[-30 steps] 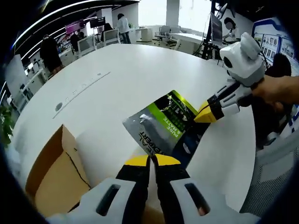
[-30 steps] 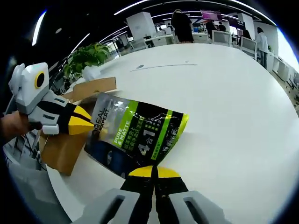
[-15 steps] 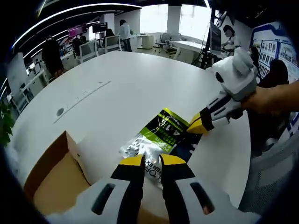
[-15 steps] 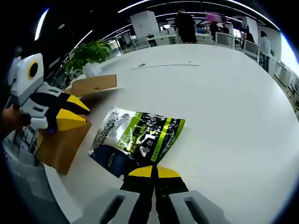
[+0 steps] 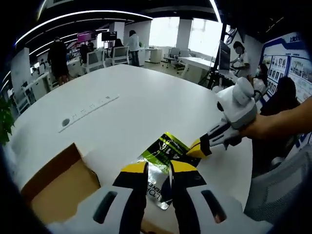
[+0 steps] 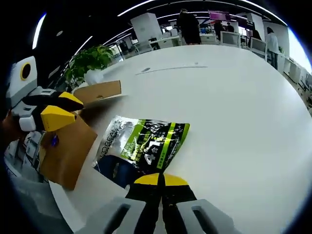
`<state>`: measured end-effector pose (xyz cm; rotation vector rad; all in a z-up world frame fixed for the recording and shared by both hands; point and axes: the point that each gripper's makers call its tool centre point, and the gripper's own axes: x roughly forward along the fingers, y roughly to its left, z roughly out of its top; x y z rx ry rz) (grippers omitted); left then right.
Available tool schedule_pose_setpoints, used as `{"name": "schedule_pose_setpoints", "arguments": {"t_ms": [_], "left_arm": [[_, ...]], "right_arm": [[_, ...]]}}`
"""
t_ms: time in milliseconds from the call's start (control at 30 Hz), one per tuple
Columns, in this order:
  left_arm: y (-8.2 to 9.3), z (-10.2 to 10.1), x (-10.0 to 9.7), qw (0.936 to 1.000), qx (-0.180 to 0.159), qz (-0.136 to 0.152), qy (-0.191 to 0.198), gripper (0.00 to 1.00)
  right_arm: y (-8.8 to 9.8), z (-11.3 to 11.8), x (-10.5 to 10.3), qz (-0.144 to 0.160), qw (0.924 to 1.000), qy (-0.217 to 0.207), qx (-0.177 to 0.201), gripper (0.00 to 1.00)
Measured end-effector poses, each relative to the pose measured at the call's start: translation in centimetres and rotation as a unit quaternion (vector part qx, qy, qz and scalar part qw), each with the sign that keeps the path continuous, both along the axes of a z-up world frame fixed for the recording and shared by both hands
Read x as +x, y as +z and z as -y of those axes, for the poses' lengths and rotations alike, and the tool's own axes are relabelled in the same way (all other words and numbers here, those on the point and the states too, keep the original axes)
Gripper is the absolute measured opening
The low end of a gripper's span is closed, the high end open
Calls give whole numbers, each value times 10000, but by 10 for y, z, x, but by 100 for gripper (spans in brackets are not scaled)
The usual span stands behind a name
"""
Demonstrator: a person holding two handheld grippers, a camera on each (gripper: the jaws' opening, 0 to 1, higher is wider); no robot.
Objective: Operate the shoe box by opening the lid, removing the specified soft item, and placing it in the target area until the item is outside and the box remains undamaged.
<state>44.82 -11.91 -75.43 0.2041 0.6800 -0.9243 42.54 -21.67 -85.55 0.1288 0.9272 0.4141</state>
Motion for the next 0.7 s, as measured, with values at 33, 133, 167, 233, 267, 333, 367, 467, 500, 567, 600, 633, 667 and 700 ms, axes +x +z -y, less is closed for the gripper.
{"name": "schedule_pose_setpoints", "arguments": {"t_ms": [33,133,167,233,267,333,367,467,500,567,600,633,667,700], "left_arm": [[2,-1,0,10000,-30,9,17,17],[8,-5,-2,9999,-94,36,31,17],[11,-6,-1,9999,-121,73,44,17],[16,-9,-2,9998,-158,93,65,18],[18,-10,-2,9998,-169,103,70,18],[23,-14,-2,9996,-217,134,101,18],[25,-15,-2,9996,-237,140,112,18],[31,-23,-2,9992,-289,187,179,18],[33,-25,-2,9991,-298,201,206,18],[38,-32,-2,9988,-334,231,259,18],[40,-35,-2,9987,-343,244,282,18],[42,-40,-2,9985,-349,278,318,18],[43,-43,-1,9984,-348,293,347,18],[44,-49,-2,9982,-353,289,388,18]], "right_arm": [[0,0,0,4,10000,-23,-3,0],[0,-2,0,-3,10000,-96,11,0],[0,-3,0,-14,9999,-126,30,0],[-1,-4,2,-10,9999,-136,27,0],[-1,-5,2,-6,9999,-139,20,0],[-1,-6,3,-16,9999,-164,23,0],[-1,-7,4,-27,9998,-193,27,0],[-1,-9,5,-17,9996,-266,32,0],[0,-11,5,-29,9995,-306,41,0],[0,-13,5,-39,9994,-346,53,0],[-1,-14,6,-28,9993,-367,52,0],[-1,-14,6,-31,9993,-377,54,0],[0,-15,7,-22,9993,-380,49,0],[0,-17,7,-19,9993,-382,39,0]]}}
